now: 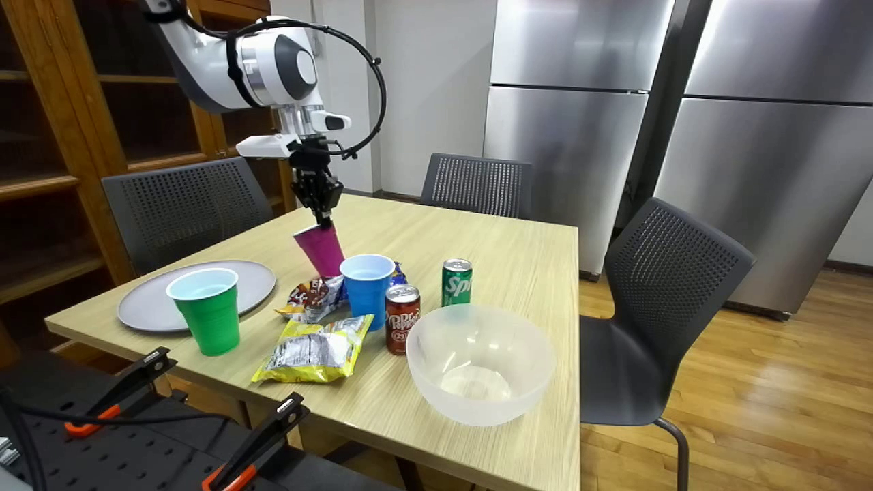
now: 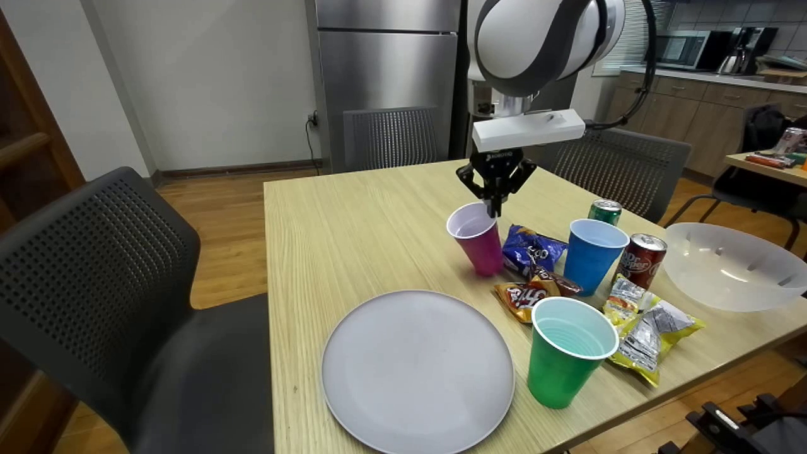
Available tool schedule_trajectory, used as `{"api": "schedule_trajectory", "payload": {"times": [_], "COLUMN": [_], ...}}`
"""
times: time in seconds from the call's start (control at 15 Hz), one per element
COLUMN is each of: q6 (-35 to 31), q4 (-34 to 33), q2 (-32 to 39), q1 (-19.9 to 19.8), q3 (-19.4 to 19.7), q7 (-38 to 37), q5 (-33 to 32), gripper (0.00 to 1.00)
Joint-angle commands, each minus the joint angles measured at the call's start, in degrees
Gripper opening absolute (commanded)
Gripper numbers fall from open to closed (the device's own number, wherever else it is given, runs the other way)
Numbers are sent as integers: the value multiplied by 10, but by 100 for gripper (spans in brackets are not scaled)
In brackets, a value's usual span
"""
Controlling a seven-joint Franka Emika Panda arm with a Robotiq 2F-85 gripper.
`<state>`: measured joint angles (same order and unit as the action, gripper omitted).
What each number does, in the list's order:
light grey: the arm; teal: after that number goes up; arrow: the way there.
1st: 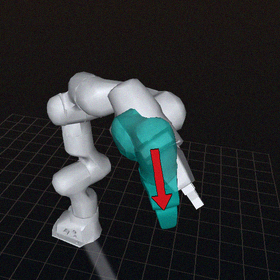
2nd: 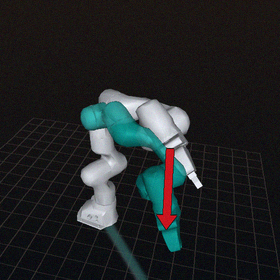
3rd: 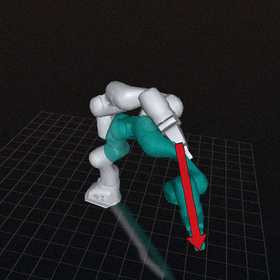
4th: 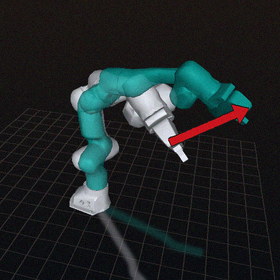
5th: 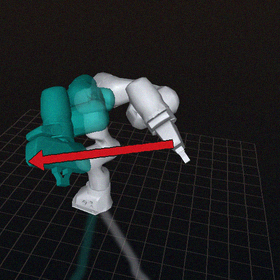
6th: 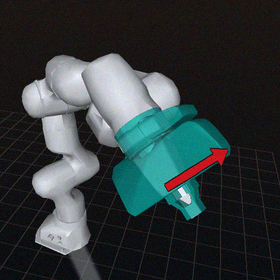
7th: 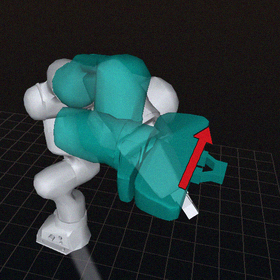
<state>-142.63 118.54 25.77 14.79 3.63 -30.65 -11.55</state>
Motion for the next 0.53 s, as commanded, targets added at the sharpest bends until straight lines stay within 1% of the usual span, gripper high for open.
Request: {"api": "schedule_trajectory", "payload": {"times": [0.0,0.47], "q6": [10,14], "q4": [23,36], "q2": [-40,-74], "q1": [16,47], "q3": [3,-10], "q7": [-23,-48], "q5": [-7,-20], "gripper": [1,1]}}
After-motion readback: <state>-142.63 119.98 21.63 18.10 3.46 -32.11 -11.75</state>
